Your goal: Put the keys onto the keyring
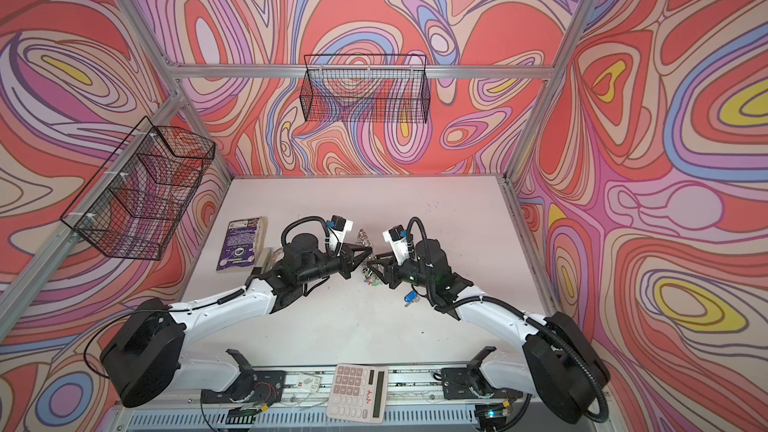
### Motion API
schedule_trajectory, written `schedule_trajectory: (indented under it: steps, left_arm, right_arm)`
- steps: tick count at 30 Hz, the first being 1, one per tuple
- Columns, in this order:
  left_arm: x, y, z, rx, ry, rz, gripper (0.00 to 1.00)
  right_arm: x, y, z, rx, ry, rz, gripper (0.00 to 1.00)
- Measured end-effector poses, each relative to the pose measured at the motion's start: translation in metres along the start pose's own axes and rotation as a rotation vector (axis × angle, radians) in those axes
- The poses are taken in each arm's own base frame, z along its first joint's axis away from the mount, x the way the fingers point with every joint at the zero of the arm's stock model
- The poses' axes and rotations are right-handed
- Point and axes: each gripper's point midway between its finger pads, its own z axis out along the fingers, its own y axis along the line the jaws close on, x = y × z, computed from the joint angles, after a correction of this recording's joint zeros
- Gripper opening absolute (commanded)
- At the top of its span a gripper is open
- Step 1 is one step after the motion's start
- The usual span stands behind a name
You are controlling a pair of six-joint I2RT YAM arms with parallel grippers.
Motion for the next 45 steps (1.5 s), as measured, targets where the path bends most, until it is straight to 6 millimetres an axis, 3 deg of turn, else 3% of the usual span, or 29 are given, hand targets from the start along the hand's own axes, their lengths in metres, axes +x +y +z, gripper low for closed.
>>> schedule_trajectory:
  steps: [6,10,15,22,30,39,45]
  left_arm:
    - [0.002,-0.004,0.001,0.007,0.008,0.004,0.0]
    - [0.004,-0.004,0.002,0.002,0.014,0.003,0.0]
    - [0.01,0.0,0.001,-0.017,0.038,-0.006,0.0]
    - [0.013,0.001,-0.006,-0.046,0.073,-0.013,0.01]
    - [0.014,-0.002,-0.01,-0.06,0.12,-0.027,0.11]
    - [-0.006,-0.02,-0.01,-0.008,0.11,-0.02,0.1]
    - [-0.003,-0.017,-0.011,-0.026,0.132,-0.031,0.15]
  right_arm:
    - [0.006,-0.004,0.002,0.02,0.022,-0.006,0.4]
    - [0.013,-0.01,0.008,0.052,0.046,-0.007,0.26]
    - [0.016,-0.009,0.011,0.066,0.052,-0.024,0.0]
    - [0.019,-0.01,0.012,0.088,0.061,-0.039,0.0]
    - [0.019,-0.006,0.012,0.1,0.07,-0.066,0.0]
    - [0.036,-0.02,0.011,0.172,0.131,-0.048,0.0]
    - [0.036,-0.02,0.011,0.18,0.132,-0.057,0.0]
